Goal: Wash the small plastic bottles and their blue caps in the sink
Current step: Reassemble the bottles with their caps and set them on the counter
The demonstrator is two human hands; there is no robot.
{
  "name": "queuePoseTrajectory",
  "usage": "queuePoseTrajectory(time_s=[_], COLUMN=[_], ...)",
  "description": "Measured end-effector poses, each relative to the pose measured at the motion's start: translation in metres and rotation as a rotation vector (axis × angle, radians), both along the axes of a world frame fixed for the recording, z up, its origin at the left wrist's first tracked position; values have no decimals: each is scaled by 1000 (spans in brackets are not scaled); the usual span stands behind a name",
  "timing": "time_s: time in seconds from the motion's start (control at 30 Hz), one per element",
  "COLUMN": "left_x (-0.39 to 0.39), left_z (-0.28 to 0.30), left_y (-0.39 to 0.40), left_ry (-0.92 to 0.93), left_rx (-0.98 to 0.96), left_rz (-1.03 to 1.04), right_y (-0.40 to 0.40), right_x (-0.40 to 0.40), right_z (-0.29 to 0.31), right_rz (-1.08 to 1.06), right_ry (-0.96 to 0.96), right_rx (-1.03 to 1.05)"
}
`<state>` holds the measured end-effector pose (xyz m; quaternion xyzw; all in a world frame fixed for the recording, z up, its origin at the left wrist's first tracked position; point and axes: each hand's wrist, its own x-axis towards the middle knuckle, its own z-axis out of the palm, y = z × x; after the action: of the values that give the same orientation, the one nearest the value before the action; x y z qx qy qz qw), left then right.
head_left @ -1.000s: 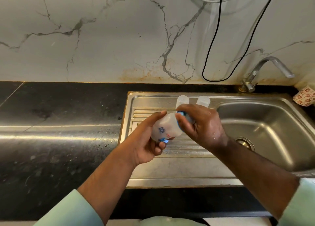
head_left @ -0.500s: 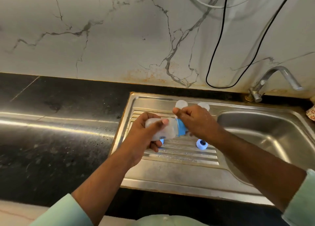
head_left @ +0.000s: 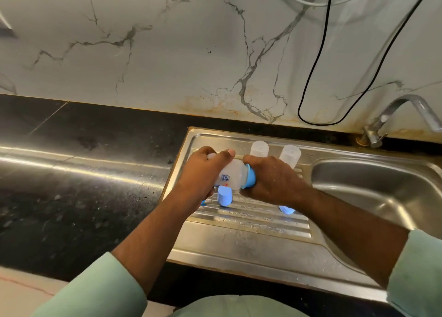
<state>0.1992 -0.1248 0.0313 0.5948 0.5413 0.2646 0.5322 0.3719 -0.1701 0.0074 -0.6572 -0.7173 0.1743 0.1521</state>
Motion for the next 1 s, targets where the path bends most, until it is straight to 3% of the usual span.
queuePoseTrajectory(time_s=[0.07, 0.17, 0.23, 0.37, 0.43, 0.5, 0.57, 0.73, 0.83, 0.9, 1.0], left_x=[-3, -14, -23, -36, -44, -52, -53, -57, -74, -85, -101], left_z=[-3, -9, -3, 1, -2, -2, -2, -47, -88, -107, -119], left_y=[-2, 3, 17, 37, 38, 46, 54, 53, 48, 52, 60], left_ry=[6, -65, -41, -93, 104, 379, 534, 711, 664, 511, 330], left_rx=[169, 262, 234, 120, 202, 300, 354, 709, 888, 852, 550], left_rz=[-86, -304, -383, -299, -439, -680, -775, -638, -432, -178, 90], right_y=[7, 14, 16, 19, 20, 22, 27, 53, 70, 81, 91], right_x=[7, 15, 8, -22, -28, -34, -41, -52, -57, -62, -73], right_z=[11, 32, 32, 27, 24, 17, 10, -3, -9, -11, -34], right_rz=[27, 69, 18, -41, -45, -10, 10, -53, -24, -35, -105], right_ry=[267, 265, 180, -150, -177, -136, -157, -166, -140, -25, 27], right_rx=[-304, -580, -482, -84, -39, -104, -140, -289, -470, -404, -173])
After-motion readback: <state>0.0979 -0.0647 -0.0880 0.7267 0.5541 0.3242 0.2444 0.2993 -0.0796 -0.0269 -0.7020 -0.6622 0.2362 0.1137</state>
